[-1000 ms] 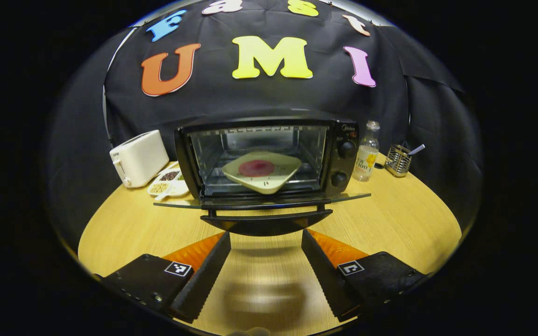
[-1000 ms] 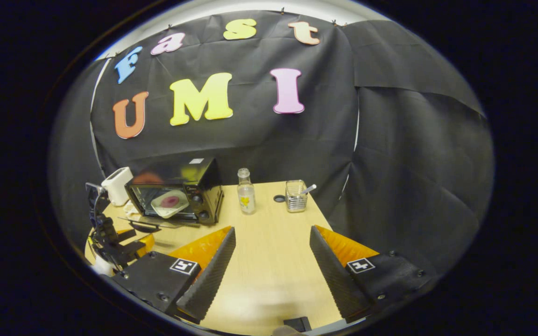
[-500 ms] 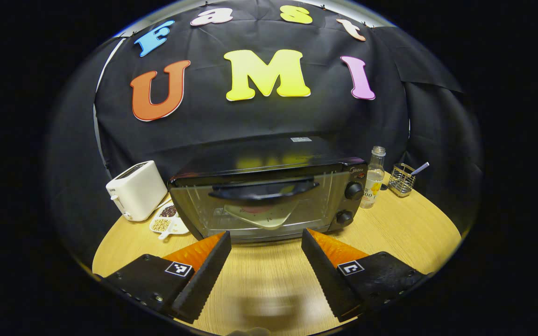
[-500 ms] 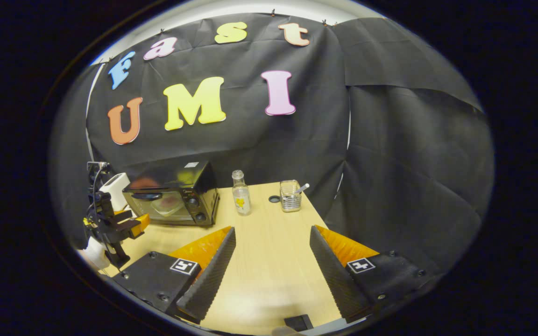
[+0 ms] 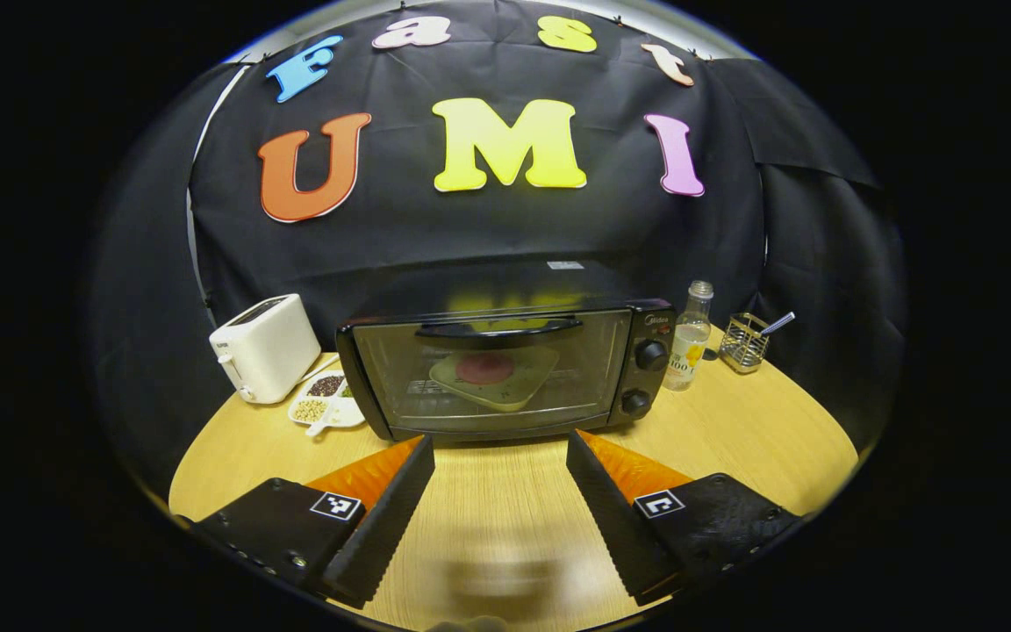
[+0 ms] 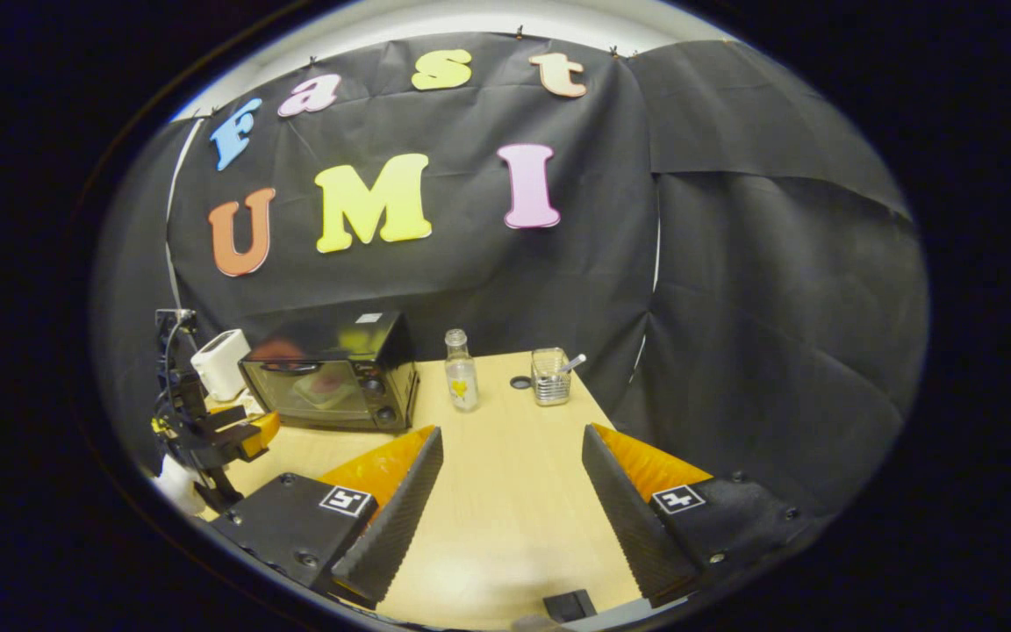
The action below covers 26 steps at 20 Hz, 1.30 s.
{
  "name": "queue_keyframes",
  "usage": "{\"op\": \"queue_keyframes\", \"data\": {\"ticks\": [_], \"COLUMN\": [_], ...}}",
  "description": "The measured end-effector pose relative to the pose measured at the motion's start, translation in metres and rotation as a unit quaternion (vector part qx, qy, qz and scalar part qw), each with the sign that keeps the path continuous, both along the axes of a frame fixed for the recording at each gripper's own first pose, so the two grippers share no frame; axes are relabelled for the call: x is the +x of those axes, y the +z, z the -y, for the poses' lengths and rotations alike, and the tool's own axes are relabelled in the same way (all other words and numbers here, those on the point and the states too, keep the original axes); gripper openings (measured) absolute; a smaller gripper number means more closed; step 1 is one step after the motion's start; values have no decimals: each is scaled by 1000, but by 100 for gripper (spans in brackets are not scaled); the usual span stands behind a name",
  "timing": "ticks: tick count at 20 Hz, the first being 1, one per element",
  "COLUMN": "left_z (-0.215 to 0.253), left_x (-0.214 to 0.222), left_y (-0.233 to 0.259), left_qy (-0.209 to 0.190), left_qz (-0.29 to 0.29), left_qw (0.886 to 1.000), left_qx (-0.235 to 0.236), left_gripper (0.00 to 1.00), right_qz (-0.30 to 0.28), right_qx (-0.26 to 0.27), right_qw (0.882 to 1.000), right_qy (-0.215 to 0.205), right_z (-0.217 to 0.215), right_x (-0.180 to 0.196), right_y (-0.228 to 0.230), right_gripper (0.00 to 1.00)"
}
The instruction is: Open the electric oven with the left hand, put the food in, and close the electric oven.
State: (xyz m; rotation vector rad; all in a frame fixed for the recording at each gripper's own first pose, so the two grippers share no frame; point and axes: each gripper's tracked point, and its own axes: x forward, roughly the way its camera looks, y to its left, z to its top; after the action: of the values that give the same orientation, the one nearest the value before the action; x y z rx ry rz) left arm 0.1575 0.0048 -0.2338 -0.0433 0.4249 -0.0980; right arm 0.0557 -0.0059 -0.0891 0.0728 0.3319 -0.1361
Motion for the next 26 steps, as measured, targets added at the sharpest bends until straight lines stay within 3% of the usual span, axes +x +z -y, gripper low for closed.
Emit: {"op": "queue_keyframes", "data": {"ticks": [6,12,19,26], "left_z": [14,12,23,45], "left_x": [-64,-169,-259,-279], "left_y": [117,215,233,243], "left_qy": [-11,45,91,99], "left_qz": [94,172,179,175], "left_qw": [996,984,979,979], "left_qx": [-9,-11,19,7], "left_gripper": [97,96,96,96], "right_qz": [77,142,166,157], "right_qx": [-4,-13,-21,-9], "right_qw": [997,987,982,981], "right_qy": [22,68,91,116], "right_z": [-8,23,59,55], "right_x": [-32,-87,-138,-145], "right_y": [56,98,94,87], "right_gripper": [100,96,96,96]}}
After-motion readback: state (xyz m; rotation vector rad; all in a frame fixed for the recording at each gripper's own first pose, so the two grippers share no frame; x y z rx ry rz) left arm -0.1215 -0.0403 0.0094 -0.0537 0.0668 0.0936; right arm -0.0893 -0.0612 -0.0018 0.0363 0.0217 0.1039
